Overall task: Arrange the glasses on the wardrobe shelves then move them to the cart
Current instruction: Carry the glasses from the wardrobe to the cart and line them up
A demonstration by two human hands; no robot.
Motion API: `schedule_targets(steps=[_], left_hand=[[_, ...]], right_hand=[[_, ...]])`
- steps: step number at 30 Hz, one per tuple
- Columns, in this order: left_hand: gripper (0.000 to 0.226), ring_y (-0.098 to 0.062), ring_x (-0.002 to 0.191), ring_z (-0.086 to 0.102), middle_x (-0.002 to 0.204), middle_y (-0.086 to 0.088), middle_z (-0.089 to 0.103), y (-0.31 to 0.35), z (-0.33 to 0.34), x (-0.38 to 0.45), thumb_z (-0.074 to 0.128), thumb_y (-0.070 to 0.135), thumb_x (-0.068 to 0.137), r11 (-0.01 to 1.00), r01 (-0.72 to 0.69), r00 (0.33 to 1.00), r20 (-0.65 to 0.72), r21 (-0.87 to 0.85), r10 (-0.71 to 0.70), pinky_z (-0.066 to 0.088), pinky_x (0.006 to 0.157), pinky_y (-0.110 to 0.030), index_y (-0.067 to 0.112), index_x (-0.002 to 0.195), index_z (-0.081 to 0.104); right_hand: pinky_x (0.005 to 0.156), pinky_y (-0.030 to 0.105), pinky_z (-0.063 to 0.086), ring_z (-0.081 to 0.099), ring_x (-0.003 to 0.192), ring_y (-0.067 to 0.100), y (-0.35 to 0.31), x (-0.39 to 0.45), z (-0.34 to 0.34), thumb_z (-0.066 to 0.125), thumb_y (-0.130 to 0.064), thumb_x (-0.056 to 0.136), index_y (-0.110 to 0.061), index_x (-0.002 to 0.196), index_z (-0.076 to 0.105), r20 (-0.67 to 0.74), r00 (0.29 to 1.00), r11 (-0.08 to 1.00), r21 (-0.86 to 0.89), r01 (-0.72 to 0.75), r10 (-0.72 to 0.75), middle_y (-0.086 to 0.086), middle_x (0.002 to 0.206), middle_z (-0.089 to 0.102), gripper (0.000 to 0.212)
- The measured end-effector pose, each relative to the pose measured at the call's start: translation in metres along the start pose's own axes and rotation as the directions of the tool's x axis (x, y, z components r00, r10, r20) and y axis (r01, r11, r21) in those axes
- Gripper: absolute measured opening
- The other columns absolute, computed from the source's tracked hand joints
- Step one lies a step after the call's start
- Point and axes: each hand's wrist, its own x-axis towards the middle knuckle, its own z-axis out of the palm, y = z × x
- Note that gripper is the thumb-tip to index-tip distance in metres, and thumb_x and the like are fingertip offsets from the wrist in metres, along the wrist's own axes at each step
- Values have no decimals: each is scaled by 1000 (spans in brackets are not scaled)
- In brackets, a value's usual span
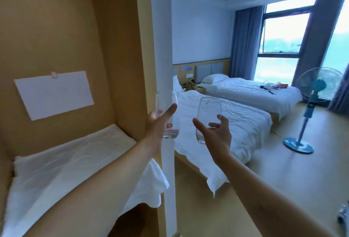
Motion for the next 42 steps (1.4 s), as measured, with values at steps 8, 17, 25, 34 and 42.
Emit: schedule_targets(steps=[8, 17, 25, 34, 42], left_hand=[[73, -21, 97, 72, 116, 1, 68, -17, 112, 12, 68, 76, 74, 996, 4, 971, 239, 84, -24, 50, 75, -35, 27, 127, 57], [66, -20, 91, 73, 109, 0, 71, -42, 245, 42, 71, 74, 75, 996, 11, 932, 359, 90, -43, 54, 73, -35, 27, 121, 62], [65, -16, 81, 75, 104, 0, 72, -62, 366, 82, 73, 71, 75, 996, -11, 911, 411, 88, -26, 56, 75, -33, 24, 118, 64], [64, -17, 82, 74, 106, -3, 72, -97, 469, 106, 73, 68, 76, 995, 69, 863, 496, 73, -97, 52, 65, -27, 21, 120, 64], [67, -22, 84, 75, 104, -3, 71, -125, 548, 153, 75, 71, 66, 989, 118, 787, 599, 85, -145, 52, 66, -30, 22, 111, 64]], right_hand=[[77, 22, 47, 61, 91, 11, 18, 42, -84, 79, -69, 70, -25, 139, 45, -214, 977, 999, -35, -29, 21, -2, 112, 63, 88], [98, 47, 54, 66, 102, 21, 58, 122, -167, 87, -58, 68, -22, 136, 41, -314, 948, 996, -49, -72, 53, 4, 113, 65, 89], [95, 47, 57, 66, 103, 23, 88, 203, -236, 84, -54, 74, -20, 140, 41, -373, 927, 994, -85, -66, 29, 7, 117, 64, 86], [93, 40, 56, 65, 99, 18, 125, 266, -303, 78, -57, 79, -17, 143, 41, -449, 892, 987, -107, -118, 57, 4, 112, 65, 83], [78, 30, 55, 64, 92, 9, 169, 323, -331, 77, -68, 72, -22, 138, 45, -574, 814, 978, -107, -182, 88, -3, 104, 65, 86]])
